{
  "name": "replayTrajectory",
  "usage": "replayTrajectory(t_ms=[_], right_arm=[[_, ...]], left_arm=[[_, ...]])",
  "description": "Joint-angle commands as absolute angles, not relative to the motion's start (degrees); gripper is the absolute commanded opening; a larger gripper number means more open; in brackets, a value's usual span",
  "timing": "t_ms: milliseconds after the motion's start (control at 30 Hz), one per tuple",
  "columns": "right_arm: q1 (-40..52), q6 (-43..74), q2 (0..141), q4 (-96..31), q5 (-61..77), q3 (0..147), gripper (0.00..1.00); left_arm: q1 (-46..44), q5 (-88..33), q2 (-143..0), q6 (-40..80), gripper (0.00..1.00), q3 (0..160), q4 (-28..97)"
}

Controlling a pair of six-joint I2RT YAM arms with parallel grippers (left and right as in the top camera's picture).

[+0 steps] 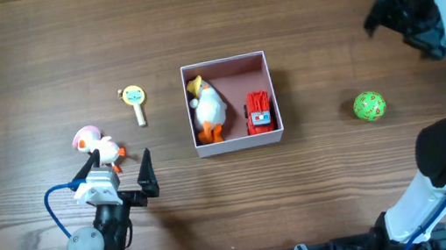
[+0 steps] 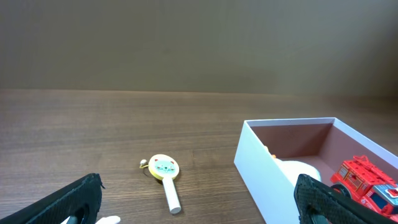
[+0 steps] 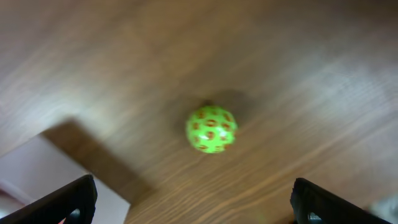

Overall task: Pack container
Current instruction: 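Raise the right gripper and move it over the green ball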

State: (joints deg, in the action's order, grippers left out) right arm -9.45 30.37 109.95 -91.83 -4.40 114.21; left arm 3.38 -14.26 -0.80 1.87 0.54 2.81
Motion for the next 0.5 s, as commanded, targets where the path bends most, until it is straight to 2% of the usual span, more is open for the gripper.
replayTrajectory(t_ms=[0,467], right_arm=[[-12.43,36.34,109.38,-90.70,0.89,106.32,1.00],[-12.71,36.47,109.38,-73.30,7.99,86.11,1.00]], left_arm=[[3.11,-14.11,-0.38,2.20,1.00,0.32,3.07],[3.11,-14.11,-0.38,2.20,1.00,0.32,3.07]])
